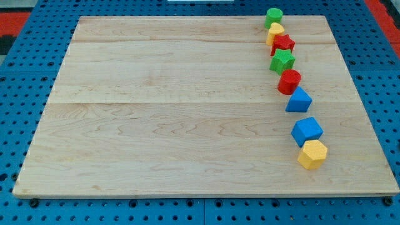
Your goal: Move the green circle towards the left
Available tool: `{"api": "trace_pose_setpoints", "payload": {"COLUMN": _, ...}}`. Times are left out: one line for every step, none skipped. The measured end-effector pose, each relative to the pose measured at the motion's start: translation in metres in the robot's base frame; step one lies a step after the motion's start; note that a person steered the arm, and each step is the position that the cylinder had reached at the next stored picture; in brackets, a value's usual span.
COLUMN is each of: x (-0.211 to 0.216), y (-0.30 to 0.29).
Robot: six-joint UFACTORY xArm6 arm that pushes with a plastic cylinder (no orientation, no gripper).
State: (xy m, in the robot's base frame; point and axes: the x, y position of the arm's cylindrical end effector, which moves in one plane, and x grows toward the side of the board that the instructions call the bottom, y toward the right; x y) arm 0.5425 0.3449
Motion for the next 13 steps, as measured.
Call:
{"api": "trace_pose_setpoints", "payload": {"x": -0.079, "y": 0.001}}
{"api": "trace_pose_setpoints", "payload": {"x": -0.193, "y": 0.001}}
{"api": "trace_pose_setpoints", "payload": {"x": -0.305, "y": 0.000}}
{"api": "trace_pose_setpoints", "payload": {"x": -0.351, "y": -0.006}}
{"api": "trace_pose_setpoints", "payload": {"x": -0.352, "y": -0.014}}
{"api": "trace_pose_setpoints", "payload": {"x": -0.351, "y": -0.031}}
{"api": "trace_pose_setpoints", "payload": {"x": -0.351, "y": -0.190}}
{"api": "trace_pose_setpoints", "payload": {"x": -0.350, "y": -0.260}}
{"api": "trace_pose_setpoints", "payload": {"x": -0.348, "y": -0.318}}
{"api": "trace_pose_setpoints", "payload": {"x": -0.350, "y": -0.329}}
{"api": "trace_pose_setpoints", "payload": {"x": -0.350, "y": -0.373}}
{"api": "trace_pose_setpoints", "payload": {"x": -0.350, "y": -0.434}}
{"api": "trace_pose_setpoints", "payload": {"x": -0.351, "y": -0.512}}
